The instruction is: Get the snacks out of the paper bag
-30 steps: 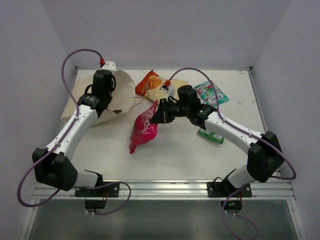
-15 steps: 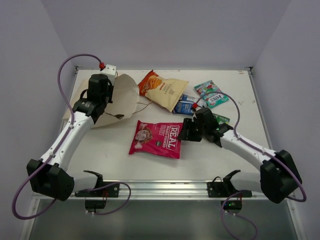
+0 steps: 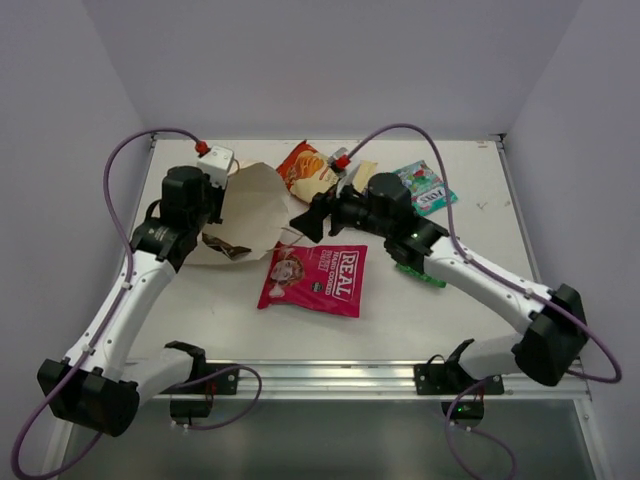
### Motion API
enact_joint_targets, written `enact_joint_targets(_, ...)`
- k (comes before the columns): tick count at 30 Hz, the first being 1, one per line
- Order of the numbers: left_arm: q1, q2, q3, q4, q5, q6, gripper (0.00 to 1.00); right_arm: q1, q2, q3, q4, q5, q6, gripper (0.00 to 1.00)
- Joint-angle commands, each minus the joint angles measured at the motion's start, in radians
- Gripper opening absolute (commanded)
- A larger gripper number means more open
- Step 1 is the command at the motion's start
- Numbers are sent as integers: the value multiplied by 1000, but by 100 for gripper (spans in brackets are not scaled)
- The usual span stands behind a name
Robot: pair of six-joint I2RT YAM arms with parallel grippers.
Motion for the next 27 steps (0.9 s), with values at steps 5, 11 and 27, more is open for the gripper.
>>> enact_joint_targets(5, 5, -86, -50, -12, 94, 54, 0, 104, 336, 175, 241, -208, -133, 86)
enact_joint_targets(11, 5, -203, -93, -38, 99, 56, 0, 204, 466, 206, 345, -180, -124, 87)
enact_joint_targets(27, -24, -270, -132, -65, 99, -18, 0, 327, 677, 275, 533, -42, 5, 88)
